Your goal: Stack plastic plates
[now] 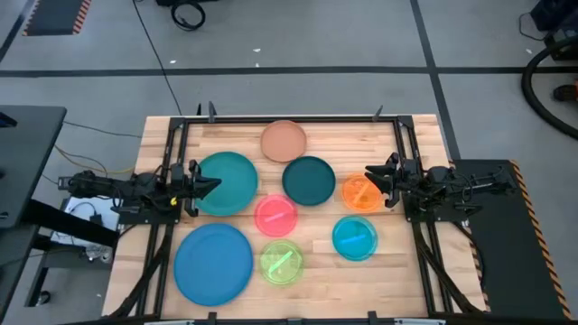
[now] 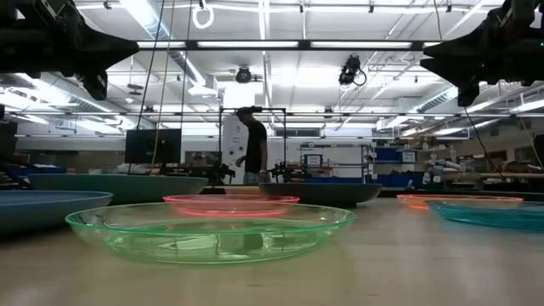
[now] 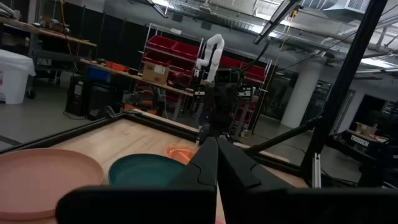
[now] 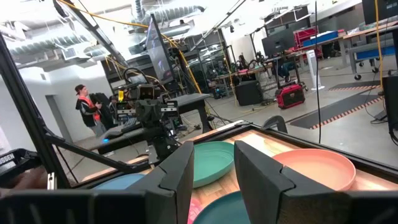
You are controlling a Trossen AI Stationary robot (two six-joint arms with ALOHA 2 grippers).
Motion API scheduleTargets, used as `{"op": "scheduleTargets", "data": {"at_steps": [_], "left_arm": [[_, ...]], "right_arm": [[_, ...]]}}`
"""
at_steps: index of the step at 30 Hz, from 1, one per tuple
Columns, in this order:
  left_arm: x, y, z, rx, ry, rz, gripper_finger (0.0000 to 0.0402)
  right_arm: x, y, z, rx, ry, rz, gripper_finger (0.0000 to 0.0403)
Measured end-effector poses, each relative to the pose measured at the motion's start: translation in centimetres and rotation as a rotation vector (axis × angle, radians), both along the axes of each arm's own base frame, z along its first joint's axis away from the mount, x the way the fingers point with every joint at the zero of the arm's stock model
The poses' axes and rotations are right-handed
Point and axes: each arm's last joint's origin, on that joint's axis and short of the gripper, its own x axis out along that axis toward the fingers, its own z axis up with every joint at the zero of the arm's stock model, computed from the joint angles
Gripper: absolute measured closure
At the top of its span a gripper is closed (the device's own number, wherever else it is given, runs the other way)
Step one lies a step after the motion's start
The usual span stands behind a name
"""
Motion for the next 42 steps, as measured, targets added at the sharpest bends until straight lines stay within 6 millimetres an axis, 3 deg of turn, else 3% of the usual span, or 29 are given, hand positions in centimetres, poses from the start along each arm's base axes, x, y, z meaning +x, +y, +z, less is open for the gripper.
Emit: {"op": "scheduleTargets", "data": {"at_steps": [26,32,42], "left_arm": [[0.0,0.0,0.0,-0.003,-0.001,0.0,0.0395],[0.0,0.0,0.1,-0.127,-0.037,-0.022,0.0395],[-0.3,0.2,1.1,-0.056,-0.121,0.024,0.0395]], "right_arm": [[0.0,0.0,0.0,0.0,0.0,0.0,0.0278],[0.0,0.0,0.0,0.0,0.0,0.0,0.0278],[-0.1,0.0,0.5,-0.01,-0.053,-0.005,0.0278]]}}
